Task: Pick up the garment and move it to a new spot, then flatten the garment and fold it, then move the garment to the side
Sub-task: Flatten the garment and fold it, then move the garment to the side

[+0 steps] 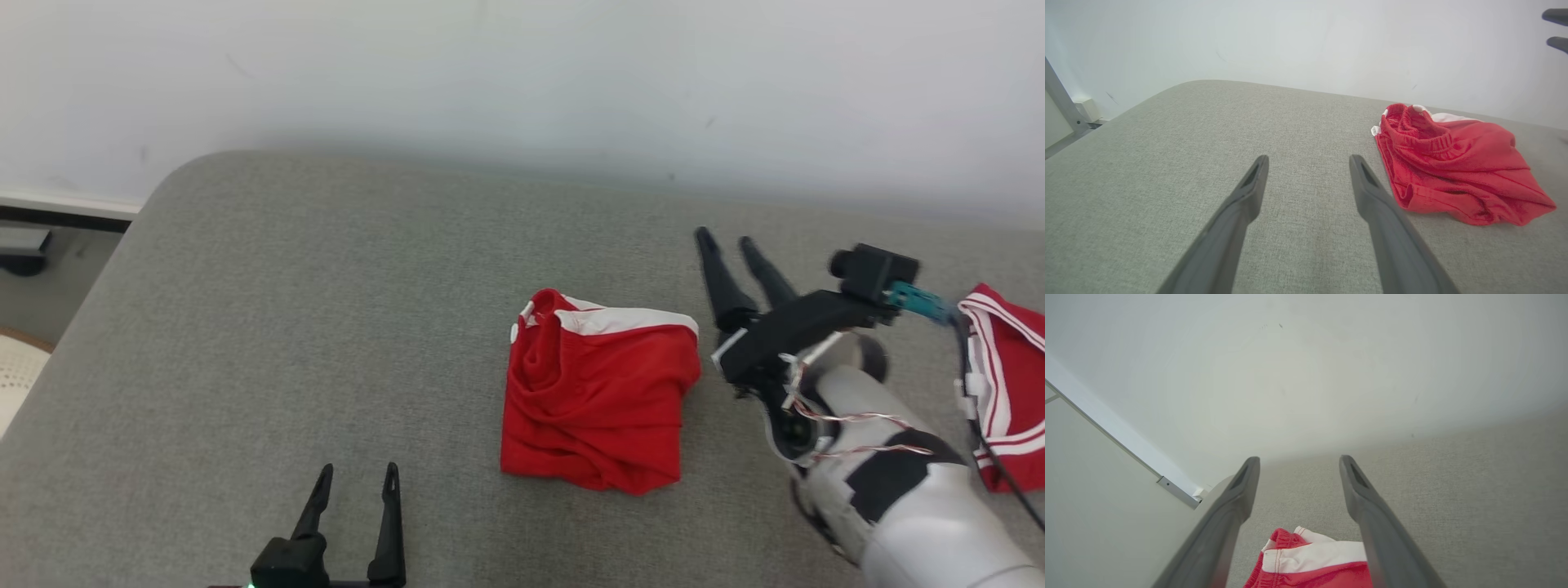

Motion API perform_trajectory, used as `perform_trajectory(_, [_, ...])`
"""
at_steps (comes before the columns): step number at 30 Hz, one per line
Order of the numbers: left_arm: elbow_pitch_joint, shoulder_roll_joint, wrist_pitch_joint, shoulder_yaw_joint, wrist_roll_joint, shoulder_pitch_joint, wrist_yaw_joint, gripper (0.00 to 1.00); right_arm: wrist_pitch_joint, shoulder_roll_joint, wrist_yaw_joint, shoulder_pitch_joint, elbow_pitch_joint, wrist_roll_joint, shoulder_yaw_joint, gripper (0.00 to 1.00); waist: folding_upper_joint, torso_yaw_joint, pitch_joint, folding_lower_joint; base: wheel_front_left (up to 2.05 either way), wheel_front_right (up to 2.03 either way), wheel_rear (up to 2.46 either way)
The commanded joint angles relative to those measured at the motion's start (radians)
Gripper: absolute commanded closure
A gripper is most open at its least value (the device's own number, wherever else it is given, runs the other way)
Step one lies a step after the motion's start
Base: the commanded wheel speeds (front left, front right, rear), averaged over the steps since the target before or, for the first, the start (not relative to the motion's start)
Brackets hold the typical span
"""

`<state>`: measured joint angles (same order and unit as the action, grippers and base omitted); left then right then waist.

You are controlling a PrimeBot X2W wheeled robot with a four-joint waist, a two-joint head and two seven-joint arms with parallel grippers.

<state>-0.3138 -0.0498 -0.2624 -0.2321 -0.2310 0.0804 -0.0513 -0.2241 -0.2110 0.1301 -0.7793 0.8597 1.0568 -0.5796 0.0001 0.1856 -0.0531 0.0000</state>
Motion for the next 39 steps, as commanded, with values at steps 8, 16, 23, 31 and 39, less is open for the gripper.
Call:
perform_trajectory(8, [0.051,-0.001,-0.002,0.064,0.046,-0.044,-0.003,0.00,-0.040,-0.128,0.001,0.200,-0.230,-0.314,0.201,0.00,-0.0001,-0.074,0.003,0.0000,0.00,0.00,0.00])
perform_trajectory(16, [0.097,-0.001,-0.002,0.123,0.086,-0.070,0.013,0.00,-0.040,-0.029,0.001,0.571,-0.578,-0.664,0.508,0.00,-0.0001,-0.125,0.009,0.0000,0.00,0.00,0.00])
perform_trajectory(23, [0.125,-0.001,-0.002,0.156,0.111,-0.102,0.026,0.00,-0.040,0.082,0.001,0.758,-0.720,-0.750,0.593,0.00,-0.0001,-0.153,0.020,0.0000,0.00,0.00,0.00])
perform_trajectory(31, [0.142,-0.001,-0.002,0.159,0.165,-0.121,0.032,0.00,-0.040,0.143,0.001,0.865,-0.772,-0.806,0.584,0.00,-0.0001,-0.152,0.044,0.0000,0.00,0.00,0.00])
perform_trajectory(39, [0.178,-0.010,-0.002,0.179,0.185,-0.142,0.055,0.00,-0.040,0.159,0.001,0.909,-0.777,-0.821,0.552,0.00,-0.0001,-0.158,0.059,0.0000,0.00,0.00,0.00])
